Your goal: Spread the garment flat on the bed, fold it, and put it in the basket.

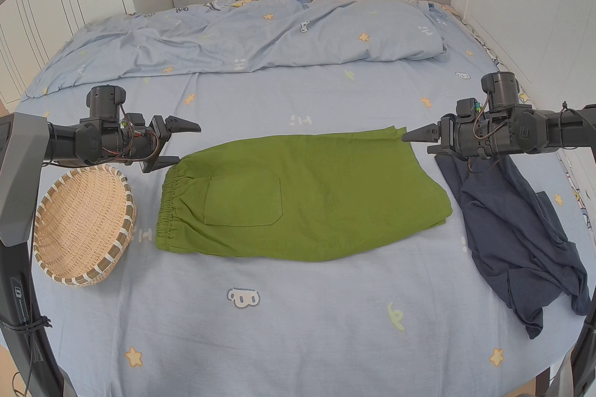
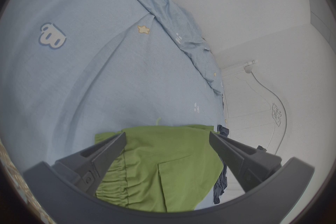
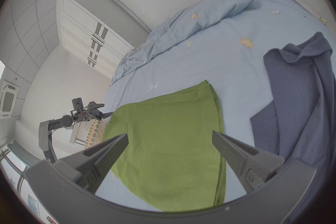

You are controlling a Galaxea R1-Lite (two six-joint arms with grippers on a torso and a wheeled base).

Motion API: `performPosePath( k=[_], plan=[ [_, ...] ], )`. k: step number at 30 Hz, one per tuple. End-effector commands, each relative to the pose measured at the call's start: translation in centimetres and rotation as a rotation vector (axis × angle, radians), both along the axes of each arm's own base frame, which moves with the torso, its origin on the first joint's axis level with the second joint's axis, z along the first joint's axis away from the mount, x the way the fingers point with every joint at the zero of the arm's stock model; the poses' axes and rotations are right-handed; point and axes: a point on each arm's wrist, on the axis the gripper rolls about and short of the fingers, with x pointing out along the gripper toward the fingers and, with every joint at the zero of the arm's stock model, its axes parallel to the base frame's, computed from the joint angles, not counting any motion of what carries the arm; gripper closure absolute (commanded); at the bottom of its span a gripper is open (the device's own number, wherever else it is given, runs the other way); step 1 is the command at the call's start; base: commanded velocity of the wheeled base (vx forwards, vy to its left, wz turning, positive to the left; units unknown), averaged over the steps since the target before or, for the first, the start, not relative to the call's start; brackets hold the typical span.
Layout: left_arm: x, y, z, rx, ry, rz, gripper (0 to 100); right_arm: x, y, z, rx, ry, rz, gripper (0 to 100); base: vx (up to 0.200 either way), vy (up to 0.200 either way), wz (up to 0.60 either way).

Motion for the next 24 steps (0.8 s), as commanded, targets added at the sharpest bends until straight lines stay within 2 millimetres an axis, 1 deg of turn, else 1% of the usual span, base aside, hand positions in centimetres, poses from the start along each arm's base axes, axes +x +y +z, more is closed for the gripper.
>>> performPosePath(
  k=[1,4,5,6,7,8,9,10,11,12,13,14,16,17,18,19,23,24],
  plan=[
    [-3.0,-0.6,3.4,0.003,-0.046,-0.018,0,-1.7,-0.1,0.7,0.002,-0.003,0.002,0,0.0,0.0,0.0],
    [-5.6,-1.4,5.5,0.002,-0.072,-0.037,0,-2.9,-0.5,1.2,0.007,-0.032,-0.004,0,0.0,0.0,0.0],
    [-5.6,-1.4,5.5,0.002,-0.072,-0.037,0,-2.9,-0.5,1.2,0.007,-0.032,-0.004,0,0.0,0.0,0.0],
    [-7.3,-1.7,6.0,0.003,-0.066,-0.046,0,-4.0,-0.6,1.6,0.013,-0.043,-0.008,0,0.0,0.0,0.0],
    [-7.7,-1.8,6.0,0.002,-0.06,-0.047,0,-4.2,-0.7,1.6,0.015,-0.043,-0.009,0,0.0,0.0,0.0],
    [-8.8,-1.9,5.7,0.002,-0.041,-0.051,0,-4.9,-0.8,1.8,0.022,-0.041,-0.013,0,0.0,0.0,0.0],
    [-9.7,-2.1,5.1,0.002,-0.015,-0.054,0,-5.7,-0.9,1.8,0.03,-0.033,-0.017,0,0.0,0.0,0.0],
    [-9.7,-2.1,5.1,0.002,-0.015,-0.054,0,-5.7,-0.9,1.8,0.03,-0.033,-0.017,0,0.0,0.0,0.0],
    [-11.0,-2.1,3.6,0.014,0.013,-0.06,0,-6.6,-0.9,1.6,0.037,-0.023,-0.021,0,0.0,0.0,0.0],
    [-11.0,-2.1,3.6,0.014,0.013,-0.06,0,-6.6,-0.9,1.6,0.037,-0.023,-0.021,0,0.0,0.0,0.0],
    [-12.2,-2.1,1.8,0.031,0.038,-0.069,0,-7.3,-1.0,1.3,0.038,-0.021,-0.02,0,0.0,0.0,0.0],
    [-12.3,-2.1,1.4,0.035,0.042,-0.07,0,-7.4,-1.0,1.3,0.039,-0.022,-0.02,0,0.0,0.0,0.0],
    [-13.6,-2.0,-0.9,0.063,0.041,-0.065,0,-8.0,-1.0,0.9,0.041,-0.028,-0.016,0,0.0,0.0,0.0],
    [-13.7,-1.9,-1.4,0.067,0.031,-0.062,0,-8.1,-1.0,0.9,0.041,-0.034,-0.017,0,0.0,0.0,0.0],
    [-13.7,-1.9,-1.4,0.067,0.031,-0.062,0,-8.1,-1.0,0.9,0.041,-0.034,-0.017,0,0.0,0.0,0.0],
    [-13.9,-1.6,-2.1,0.069,-0.014,-0.048,0,-8.3,-0.8,0.7,0.043,-0.043,-0.008,0,0.0,0.0,0.0],
    [-14.1,-1.6,-2.4,0.071,-0.042,-0.042,0,-8.7,-0.7,0.8,0.043,-0.043,-0.005,0,0.0,0.0,0.0],
    [-14.2,-1.6,-2.7,0.078,-0.048,-0.029,0,-8.9,-0.6,0.8,0.043,-0.041,0.0,0,0.0,0.0,0.0]
  ],
)
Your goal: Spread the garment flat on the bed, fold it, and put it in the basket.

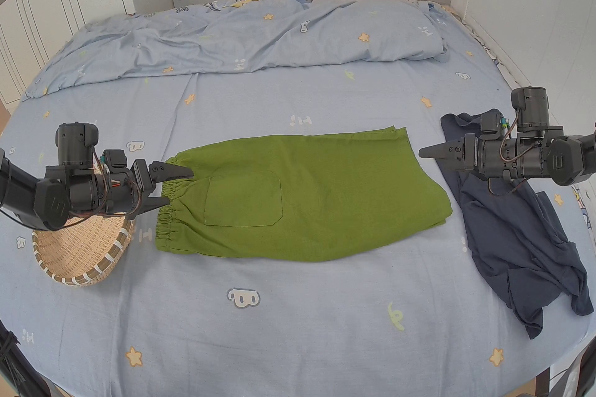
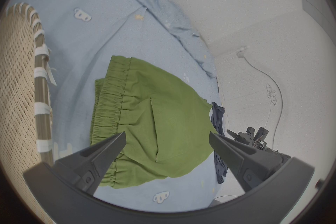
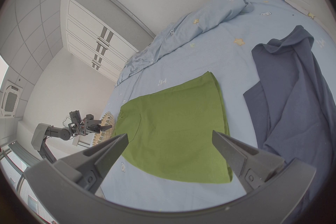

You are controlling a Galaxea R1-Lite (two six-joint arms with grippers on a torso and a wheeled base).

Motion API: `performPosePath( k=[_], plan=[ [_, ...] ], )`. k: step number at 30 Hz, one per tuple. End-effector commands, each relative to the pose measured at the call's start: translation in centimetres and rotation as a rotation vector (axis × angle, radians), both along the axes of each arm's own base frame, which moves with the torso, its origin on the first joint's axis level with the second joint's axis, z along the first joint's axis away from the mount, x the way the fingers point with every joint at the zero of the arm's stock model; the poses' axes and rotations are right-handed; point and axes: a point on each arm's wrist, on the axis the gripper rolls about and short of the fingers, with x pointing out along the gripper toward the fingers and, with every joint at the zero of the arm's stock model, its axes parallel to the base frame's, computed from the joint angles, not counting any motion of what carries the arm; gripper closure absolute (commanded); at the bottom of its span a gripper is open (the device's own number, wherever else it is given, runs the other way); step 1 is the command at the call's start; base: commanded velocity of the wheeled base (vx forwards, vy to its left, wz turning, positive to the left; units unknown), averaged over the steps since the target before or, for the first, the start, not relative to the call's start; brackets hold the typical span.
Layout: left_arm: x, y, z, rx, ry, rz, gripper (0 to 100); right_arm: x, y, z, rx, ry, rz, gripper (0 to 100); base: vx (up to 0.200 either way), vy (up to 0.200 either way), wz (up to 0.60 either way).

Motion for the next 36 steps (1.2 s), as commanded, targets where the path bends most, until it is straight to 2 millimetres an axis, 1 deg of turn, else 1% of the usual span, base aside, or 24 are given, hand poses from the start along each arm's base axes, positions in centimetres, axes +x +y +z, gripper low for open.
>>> performPosePath(
  k=[1,4,8,13,17,18,20,25,29,31,32,34,36],
  plan=[
    [-2.0,0.2,-1.3,0.02,-0.011,0.021,0,-1.9,0.2,0.5,0.007,-0.021,0.012,0,0.0,0.0,0.0],
    [-2.3,0.3,-1.9,0.032,0.01,0.032,0,-1.9,0.4,0.6,0.008,-0.023,0.018,0,0.0,0.0,0.0],
    [-2.4,0.6,-2.2,0.041,0.014,0.038,0,-1.9,0.4,0.5,0.008,-0.02,0.018,0,0.0,0.0,0.0],
    [-1.9,2.0,-2.7,0.055,0.015,0.074,0,-1.8,0.5,0.4,0.008,-0.018,0.019,0,0.0,0.0,0.0],
    [-1.6,2.7,-2.7,0.06,0.008,0.092,0,-1.8,0.5,0.4,0.007,-0.017,0.019,0,0.0,0.0,0.0],
    [-1.5,3.4,-2.7,0.064,0.003,0.112,0,-1.8,0.5,0.2,0.007,-0.012,0.019,0,0.0,0.0,0.0],
    [-1.4,3.7,-2.6,0.064,0.0,0.12,0,-1.8,0.5,0.3,0.007,-0.014,0.019,0,0.0,0.0,0.0],
    [-1.4,3.3,-2.8,0.065,0.007,0.107,0,-1.8,0.7,0.2,0.006,-0.013,0.026,0,0.0,0.0,0.0],
    [-1.1,2.1,-5.1,0.125,0.033,0.044,0,-1.8,0.7,0.2,0.006,-0.012,0.026,0,0.0,0.0,0.0],
    [-1.0,2.1,-6.0,0.165,0.039,0.04,0,-1.7,0.7,0.1,0.005,-0.01,0.026,0,0.0,0.0,0.0],
    [-0.8,2.0,-6.8,0.203,0.046,0.038,0,-1.7,0.7,0.1,0.006,-0.012,0.025,0,0.0,0.0,0.0],
    [-0.5,2.0,-7.5,0.23,0.057,0.044,0,-1.7,0.7,0.1,0.006,-0.012,0.026,0,0.0,0.0,0.0],
    [-0.3,2.0,-7.7,0.234,0.06,0.046,0,-1.7,0.7,0.1,0.006,-0.012,0.026,0,0.0,0.0,0.0]
  ],
)
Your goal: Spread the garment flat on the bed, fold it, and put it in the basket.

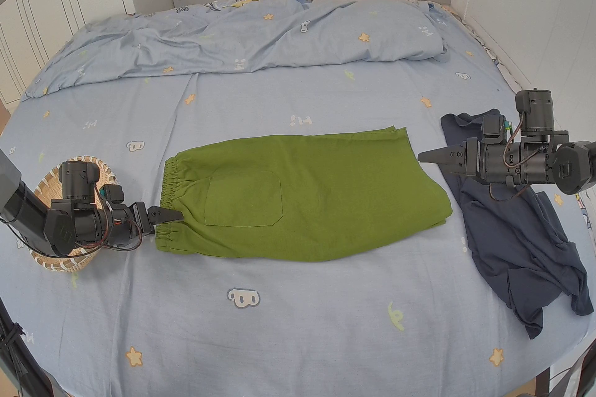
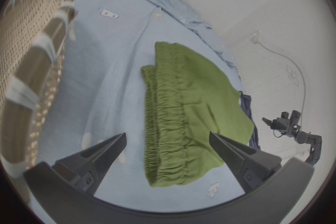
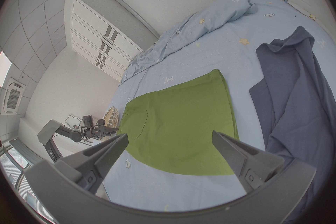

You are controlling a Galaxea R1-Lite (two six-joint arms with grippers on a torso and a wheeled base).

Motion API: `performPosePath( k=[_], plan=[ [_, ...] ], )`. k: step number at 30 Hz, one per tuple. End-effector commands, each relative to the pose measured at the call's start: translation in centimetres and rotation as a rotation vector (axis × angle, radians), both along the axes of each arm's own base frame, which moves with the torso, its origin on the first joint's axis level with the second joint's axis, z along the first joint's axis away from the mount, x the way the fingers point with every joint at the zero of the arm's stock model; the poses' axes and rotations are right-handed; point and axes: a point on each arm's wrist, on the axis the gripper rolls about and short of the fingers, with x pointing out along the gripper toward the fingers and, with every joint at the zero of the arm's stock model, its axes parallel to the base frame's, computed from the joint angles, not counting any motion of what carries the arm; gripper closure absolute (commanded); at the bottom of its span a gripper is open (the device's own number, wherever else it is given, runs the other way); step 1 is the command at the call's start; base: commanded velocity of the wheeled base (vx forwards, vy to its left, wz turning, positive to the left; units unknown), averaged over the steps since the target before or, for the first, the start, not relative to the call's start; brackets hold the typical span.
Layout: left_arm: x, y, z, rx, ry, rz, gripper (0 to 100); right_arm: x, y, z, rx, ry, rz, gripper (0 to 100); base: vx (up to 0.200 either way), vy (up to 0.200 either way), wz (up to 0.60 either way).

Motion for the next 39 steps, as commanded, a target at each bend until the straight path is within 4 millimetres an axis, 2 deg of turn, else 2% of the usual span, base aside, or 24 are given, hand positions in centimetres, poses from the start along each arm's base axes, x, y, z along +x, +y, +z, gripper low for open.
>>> performPosePath(
  k=[1,5,9,16,20,21,29,30,34,38,39],
  plan=[
    [0.6,-0.2,-2.1,0.008,0.054,-0.005,0,0.1,0.0,-0.1,0.0,0.004,0.001,0,0.0,0.0,0.0],
    [0.9,-0.3,-2.2,-0.007,0.049,-0.013,0,0.1,0.1,-0.2,0.0,0.006,0.002,0,0.0,0.0,0.0],
    [1.4,-1.4,-2.7,-0.065,0.063,-0.047,0,0.1,0.1,-0.2,0.0,0.006,0.002,0,0.0,0.0,0.0],
    [2.5,-1.5,-3.6,-0.154,0.035,-0.021,0,0.1,0.2,-0.2,-0.001,0.007,0.007,0,0.0,0.0,0.0],
    [2.7,-1.4,-3.6,-0.19,0.016,-0.02,0,0.1,0.2,-0.3,-0.001,0.009,0.007,0,0.0,0.0,0.0],
    [2.8,-1.2,-3.2,-0.244,0.007,-0.028,0,0.2,0.2,-0.4,-0.001,0.012,0.007,0,0.0,0.0,0.0],
    [3.0,-1.2,-3.0,-0.256,0.006,-0.031,0,0.3,-0.1,-0.2,0.0,0.006,-0.004,0,0.0,0.0,0.0],
    [3.0,-1.2,-3.0,-0.256,0.005,-0.031,100,0.3,-0.2,-0.2,0.0,0.004,-0.006,0,0.0,0.0,0.0],
    [2.9,-1.2,-2.8,-0.258,0.006,-0.032,100,0.5,-0.3,-0.4,-0.001,0.01,-0.012,0,0.0,0.0,0.0],
    [2.7,-1.2,-2.2,-0.258,-0.006,-0.035,100,2.2,-1.3,-1.8,0.001,0.061,-0.056,0,0.0,0.0,0.0],
    [2.6,-1.2,-1.7,-0.263,-0.016,-0.033,100,2.9,-1.8,-2.7,0.002,0.088,-0.075,0,0.0,0.0,0.0]
  ],
)
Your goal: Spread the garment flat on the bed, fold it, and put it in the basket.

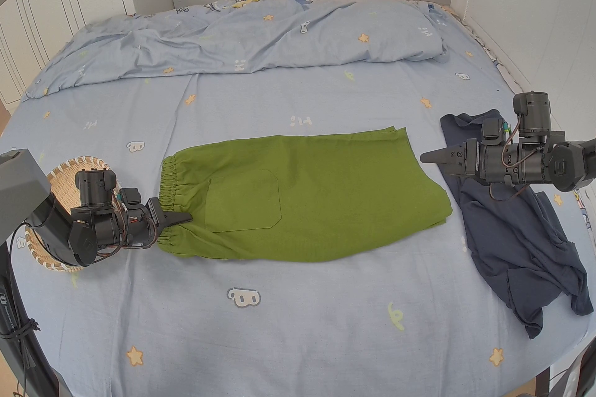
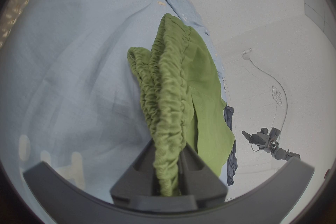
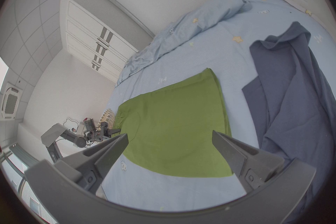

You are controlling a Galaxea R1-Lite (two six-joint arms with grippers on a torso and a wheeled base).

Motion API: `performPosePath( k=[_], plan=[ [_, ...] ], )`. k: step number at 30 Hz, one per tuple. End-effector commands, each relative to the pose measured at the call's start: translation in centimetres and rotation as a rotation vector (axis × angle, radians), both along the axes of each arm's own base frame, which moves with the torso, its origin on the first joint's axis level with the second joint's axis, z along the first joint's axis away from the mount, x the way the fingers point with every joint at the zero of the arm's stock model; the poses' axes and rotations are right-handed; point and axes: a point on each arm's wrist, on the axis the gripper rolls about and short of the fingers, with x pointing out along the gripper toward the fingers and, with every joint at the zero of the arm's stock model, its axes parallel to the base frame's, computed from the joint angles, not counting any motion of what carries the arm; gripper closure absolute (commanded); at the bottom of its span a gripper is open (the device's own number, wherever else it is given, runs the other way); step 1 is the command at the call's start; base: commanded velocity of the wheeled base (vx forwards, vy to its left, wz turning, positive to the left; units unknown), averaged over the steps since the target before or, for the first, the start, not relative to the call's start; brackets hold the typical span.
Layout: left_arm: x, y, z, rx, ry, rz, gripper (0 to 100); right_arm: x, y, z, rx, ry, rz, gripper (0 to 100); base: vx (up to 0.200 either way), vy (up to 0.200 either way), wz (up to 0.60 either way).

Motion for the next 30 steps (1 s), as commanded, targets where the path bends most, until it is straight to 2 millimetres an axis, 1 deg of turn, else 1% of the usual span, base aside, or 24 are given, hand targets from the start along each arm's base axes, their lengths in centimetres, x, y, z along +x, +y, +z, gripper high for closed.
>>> performPosePath(
  k=[1,5,6,7,10,15,18,21,26,30],
  plan=[
    [-0.2,0.1,1.3,-0.005,-0.033,0.006,100,2.4,-1.5,-2.5,0.0,0.068,-0.054,0,0.0,0.0,0.0],
    [-0.4,0.2,2.4,-0.017,-0.052,0.016,100,4.0,-2.6,-4.9,-0.013,0.137,-0.081,0,0.0,0.0,0.0],
    [-0.4,0.2,2.4,-0.017,-0.054,0.016,100,4.1,-2.6,-4.9,-0.013,0.14,-0.081,0,0.0,0.0,0.0],
    [-0.5,0.1,2.7,-0.018,-0.057,0.015,100,4.7,-2.9,-5.9,-0.022,0.175,-0.085,0,0.0,0.0,0.0],
    [-0.6,0.1,3.1,-0.018,-0.064,0.015,100,5.2,-3.7,-6.8,-0.041,0.191,-0.087,0,0.0,0.0,0.0],
    [-0.6,0.0,3.0,-0.018,-0.064,0.012,100,5.3,-3.8,-6.9,-0.044,0.205,-0.088,0,0.0,0.0,0.0],
    [-0.6,0.0,3.0,-0.018,-0.064,0.012,100,5.4,-3.7,-7.3,-0.041,0.22,-0.081,0,0.0,0.0,0.0],
    [-0.7,0.0,3.0,-0.018,-0.062,0.012,100,5.7,-3.2,-7.9,-0.021,0.235,-0.045,0,0.0,0.0,0.0],
    [-0.7,0.0,3.0,-0.018,-0.062,0.012,100,5.6,-3.0,-7.9,0.017,0.258,0.0,0,0.0,0.0,0.0],
    [-0.6,0.0,3.0,-0.018,-0.062,0.01,100,5.4,-2.7,-8.0,0.068,0.317,0.061,0,0.0,0.0,0.0]
  ],
)
